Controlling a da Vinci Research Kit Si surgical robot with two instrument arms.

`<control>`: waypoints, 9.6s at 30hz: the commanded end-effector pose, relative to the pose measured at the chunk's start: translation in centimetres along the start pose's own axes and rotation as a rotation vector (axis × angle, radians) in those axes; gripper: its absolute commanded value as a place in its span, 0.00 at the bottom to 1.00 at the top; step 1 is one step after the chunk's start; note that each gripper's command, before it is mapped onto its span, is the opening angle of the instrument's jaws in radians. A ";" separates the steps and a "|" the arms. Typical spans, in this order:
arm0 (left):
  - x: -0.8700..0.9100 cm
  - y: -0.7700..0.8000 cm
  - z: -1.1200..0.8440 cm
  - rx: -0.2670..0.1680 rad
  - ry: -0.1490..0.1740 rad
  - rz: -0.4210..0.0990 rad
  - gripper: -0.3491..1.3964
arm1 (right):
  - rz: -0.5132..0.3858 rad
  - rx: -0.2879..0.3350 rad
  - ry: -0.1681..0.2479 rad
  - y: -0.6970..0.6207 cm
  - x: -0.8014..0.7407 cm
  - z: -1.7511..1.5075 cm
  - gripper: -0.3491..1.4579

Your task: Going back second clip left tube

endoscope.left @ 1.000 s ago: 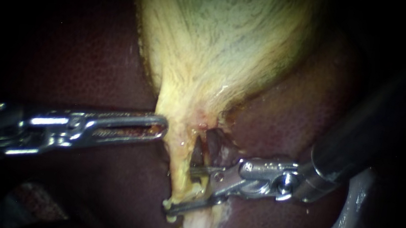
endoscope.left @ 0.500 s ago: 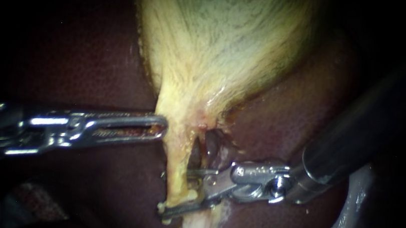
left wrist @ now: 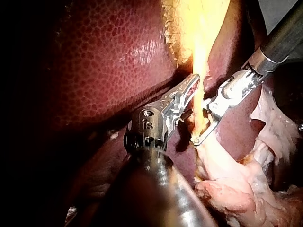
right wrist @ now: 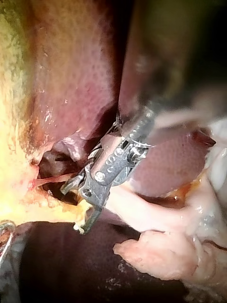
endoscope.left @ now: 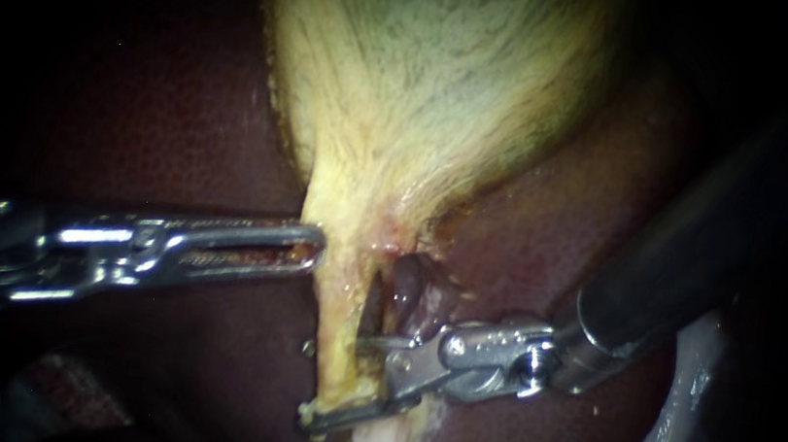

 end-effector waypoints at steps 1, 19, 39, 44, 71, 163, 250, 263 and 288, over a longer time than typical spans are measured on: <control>0.00 0.00 0.00 0.000 0.000 0.000 0.00 | -0.006 0.003 -0.002 0.00 0.00 0.00 0.52; 0.00 0.01 -0.01 0.001 0.001 0.001 0.00 | -0.101 0.042 -0.003 0.01 0.00 -0.26 0.52; 0.00 0.01 0.00 0.000 0.000 0.001 0.00 | -0.023 0.007 0.000 0.11 0.12 -0.06 0.52; 0.00 0.01 0.00 0.000 0.000 0.001 0.00 | -0.023 0.007 0.000 0.12 0.10 -0.08 0.52; 0.00 0.00 0.00 0.000 0.000 0.000 0.00 | -0.030 0.007 -0.003 0.05 0.05 0.00 0.52; 0.00 -0.01 0.00 0.000 0.000 0.000 0.00 | 0.419 -0.226 -0.041 0.00 0.31 -0.43 0.52; -0.01 -0.03 0.05 -0.002 -0.001 -0.001 0.00 | 0.247 0.106 0.071 0.20 0.04 0.12 0.40; -0.01 -0.03 0.04 -0.002 -0.001 -0.001 0.00 | 0.177 0.103 0.070 0.20 0.06 0.14 0.40; -0.01 -0.03 0.04 -0.002 -0.001 0.000 0.00 | 0.349 0.113 0.086 0.16 0.15 0.15 0.46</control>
